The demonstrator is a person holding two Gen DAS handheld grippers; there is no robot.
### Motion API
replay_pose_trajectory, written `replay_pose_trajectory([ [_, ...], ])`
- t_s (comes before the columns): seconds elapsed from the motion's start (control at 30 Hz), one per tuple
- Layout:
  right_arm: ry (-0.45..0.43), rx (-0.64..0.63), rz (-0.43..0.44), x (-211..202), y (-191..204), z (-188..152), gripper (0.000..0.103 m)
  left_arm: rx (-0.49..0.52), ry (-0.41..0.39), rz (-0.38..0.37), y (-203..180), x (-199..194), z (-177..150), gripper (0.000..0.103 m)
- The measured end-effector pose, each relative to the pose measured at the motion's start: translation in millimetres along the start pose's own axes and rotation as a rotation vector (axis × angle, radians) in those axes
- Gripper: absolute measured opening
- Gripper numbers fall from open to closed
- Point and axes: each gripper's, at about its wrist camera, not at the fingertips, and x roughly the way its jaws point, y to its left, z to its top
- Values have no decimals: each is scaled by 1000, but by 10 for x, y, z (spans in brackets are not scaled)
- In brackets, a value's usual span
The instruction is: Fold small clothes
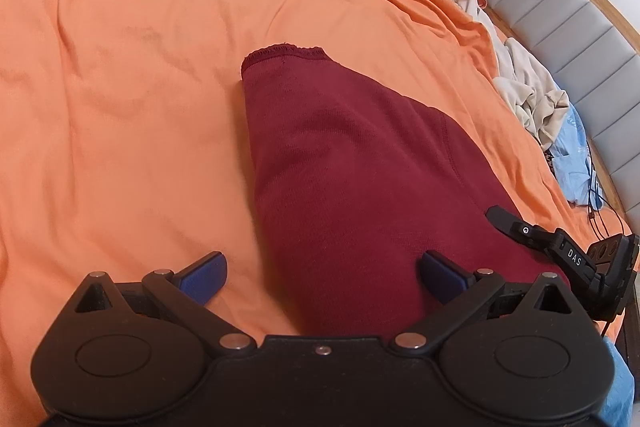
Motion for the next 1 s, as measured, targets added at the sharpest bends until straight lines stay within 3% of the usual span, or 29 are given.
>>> replay_pose_trajectory([
  [0.73, 23, -3, -4, -1, -14, 44, 102, -51, 22, -33, 86, 46, -11, 103],
  [1.0, 25, -14, -22, -59, 43, 60, 72, -75, 29, -60, 111, 54, 4, 100],
])
